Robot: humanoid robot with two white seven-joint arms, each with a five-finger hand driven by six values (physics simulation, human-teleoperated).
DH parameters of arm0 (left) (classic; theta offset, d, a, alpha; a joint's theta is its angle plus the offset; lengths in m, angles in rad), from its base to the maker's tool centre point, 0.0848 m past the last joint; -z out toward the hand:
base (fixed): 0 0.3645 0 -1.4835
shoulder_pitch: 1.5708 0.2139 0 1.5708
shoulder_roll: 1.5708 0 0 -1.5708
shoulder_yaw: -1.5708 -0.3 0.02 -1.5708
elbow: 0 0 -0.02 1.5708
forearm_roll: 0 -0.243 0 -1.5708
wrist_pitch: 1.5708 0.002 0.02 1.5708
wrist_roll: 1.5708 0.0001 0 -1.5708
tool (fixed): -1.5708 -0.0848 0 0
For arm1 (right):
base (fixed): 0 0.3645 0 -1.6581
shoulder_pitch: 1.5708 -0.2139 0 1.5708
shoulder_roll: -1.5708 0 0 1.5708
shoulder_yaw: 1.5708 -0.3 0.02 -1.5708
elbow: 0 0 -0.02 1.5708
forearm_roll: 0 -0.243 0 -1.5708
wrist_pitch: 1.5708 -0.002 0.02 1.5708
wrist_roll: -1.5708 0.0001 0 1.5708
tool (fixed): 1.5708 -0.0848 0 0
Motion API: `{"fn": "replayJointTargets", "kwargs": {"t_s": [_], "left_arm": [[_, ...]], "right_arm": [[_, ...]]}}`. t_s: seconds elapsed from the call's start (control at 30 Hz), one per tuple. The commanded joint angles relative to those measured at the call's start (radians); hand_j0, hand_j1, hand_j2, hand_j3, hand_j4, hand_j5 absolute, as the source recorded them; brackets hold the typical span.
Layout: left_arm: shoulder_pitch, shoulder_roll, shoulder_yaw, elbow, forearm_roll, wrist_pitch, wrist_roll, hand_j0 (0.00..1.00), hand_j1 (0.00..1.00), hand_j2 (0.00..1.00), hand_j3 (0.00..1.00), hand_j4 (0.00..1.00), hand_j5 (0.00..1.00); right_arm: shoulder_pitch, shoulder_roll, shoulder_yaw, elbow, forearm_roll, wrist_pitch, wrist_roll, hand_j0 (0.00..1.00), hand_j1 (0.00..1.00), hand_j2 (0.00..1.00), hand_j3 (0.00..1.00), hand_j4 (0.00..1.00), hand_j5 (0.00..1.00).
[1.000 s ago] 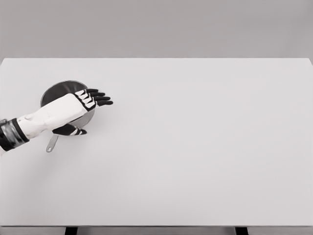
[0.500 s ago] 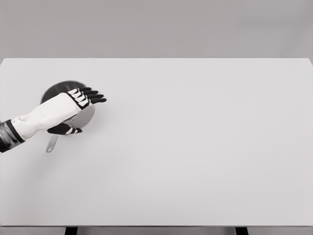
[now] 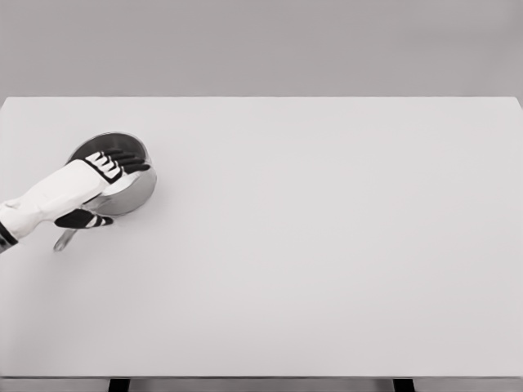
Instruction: Rotate pot handle
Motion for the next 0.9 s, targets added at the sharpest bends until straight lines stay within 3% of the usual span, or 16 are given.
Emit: {"fn": "replayJointTargets", "kwargs": {"t_s": [0.0,0.67,0.87], "left_arm": [[0.000,0.006,0.014,0.011,0.007,0.000,0.001,1.00,1.00,1.00,1.00,1.00,1.00],[0.011,0.040,0.097,0.143,0.005,0.000,0.001,1.00,1.00,1.00,1.00,1.00,1.00],[0.011,0.039,0.129,0.145,-0.024,0.000,0.001,1.00,1.00,1.00,1.00,1.00,1.00]], "right_arm": [[0.000,0.000,0.000,0.000,0.000,0.000,0.000,1.00,1.00,1.00,1.00,1.00,1.00],[0.000,0.000,0.000,0.000,0.000,0.000,0.000,1.00,1.00,1.00,1.00,1.00,1.00],[0.000,0.000,0.000,0.000,0.000,0.000,0.000,1.00,1.00,1.00,1.00,1.00,1.00]]}}
